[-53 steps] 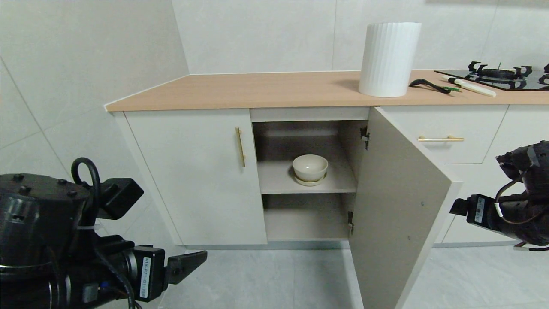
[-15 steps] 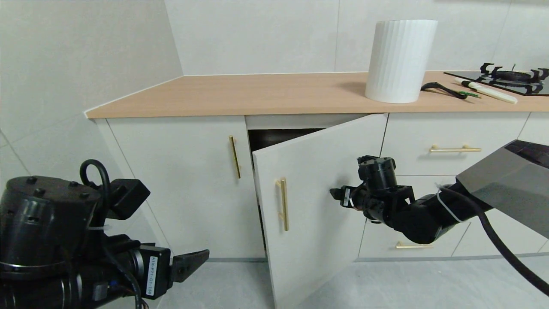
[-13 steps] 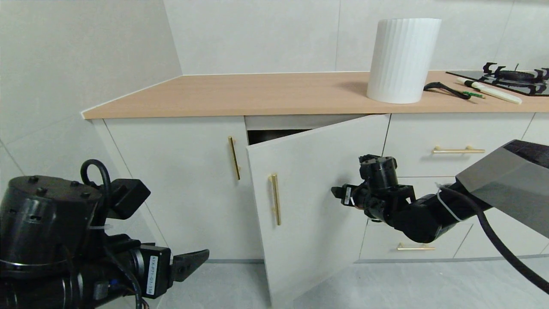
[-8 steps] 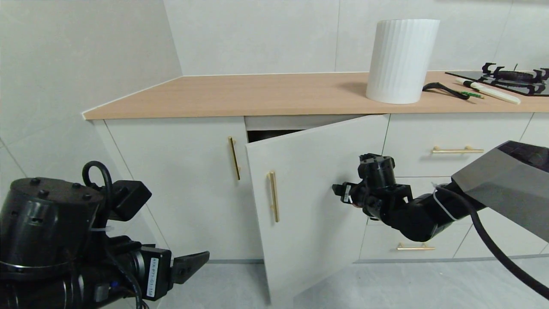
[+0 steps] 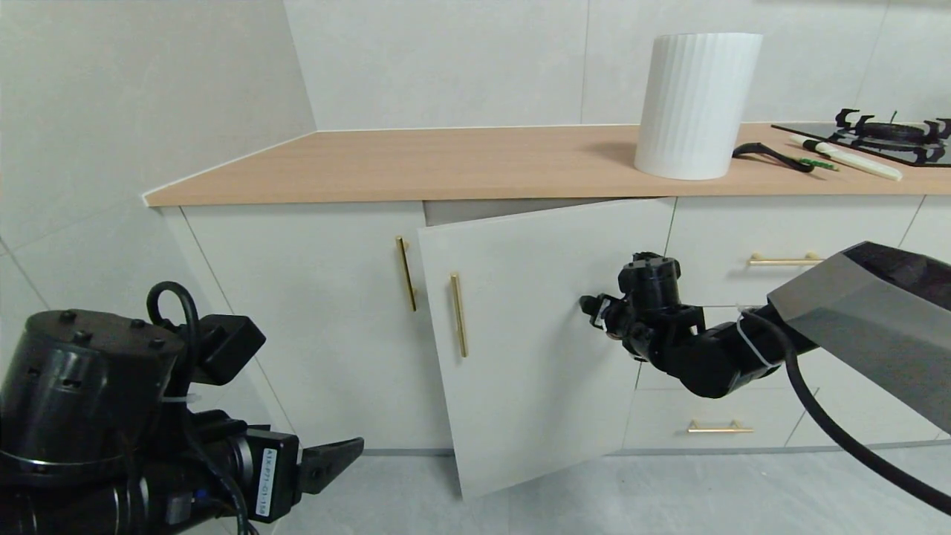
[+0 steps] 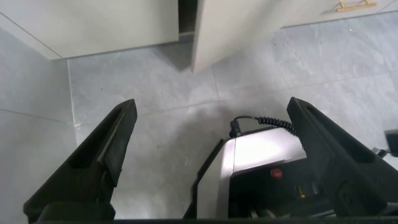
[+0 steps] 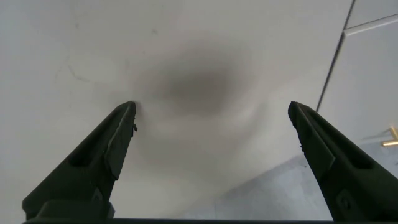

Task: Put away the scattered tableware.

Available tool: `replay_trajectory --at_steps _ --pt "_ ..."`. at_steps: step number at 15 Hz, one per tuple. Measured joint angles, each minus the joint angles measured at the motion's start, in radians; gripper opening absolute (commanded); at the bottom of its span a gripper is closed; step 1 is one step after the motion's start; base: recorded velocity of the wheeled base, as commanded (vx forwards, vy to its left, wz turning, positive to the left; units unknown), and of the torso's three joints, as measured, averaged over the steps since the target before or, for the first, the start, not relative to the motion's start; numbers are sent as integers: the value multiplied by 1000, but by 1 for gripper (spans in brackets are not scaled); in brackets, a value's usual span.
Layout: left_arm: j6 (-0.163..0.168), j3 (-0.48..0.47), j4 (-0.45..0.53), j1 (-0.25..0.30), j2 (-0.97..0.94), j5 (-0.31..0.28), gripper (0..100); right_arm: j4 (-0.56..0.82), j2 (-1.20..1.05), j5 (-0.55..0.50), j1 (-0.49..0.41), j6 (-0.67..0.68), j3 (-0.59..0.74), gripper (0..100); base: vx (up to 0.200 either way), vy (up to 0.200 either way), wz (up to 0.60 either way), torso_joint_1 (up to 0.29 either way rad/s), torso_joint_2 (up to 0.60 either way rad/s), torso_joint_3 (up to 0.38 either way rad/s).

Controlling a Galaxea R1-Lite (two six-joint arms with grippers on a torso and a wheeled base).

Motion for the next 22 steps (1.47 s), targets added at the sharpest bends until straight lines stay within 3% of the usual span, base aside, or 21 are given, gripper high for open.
replay_trajectory --at_steps 12,22 --pt "0 4 0 0 2 0 100 -54 131 -170 -41 22 -167 100 0 0 0 0 0 0" --pt "0 6 0 0 2 0 100 -53 145 -171 -47 21 -179 100 0 0 0 0 0 0"
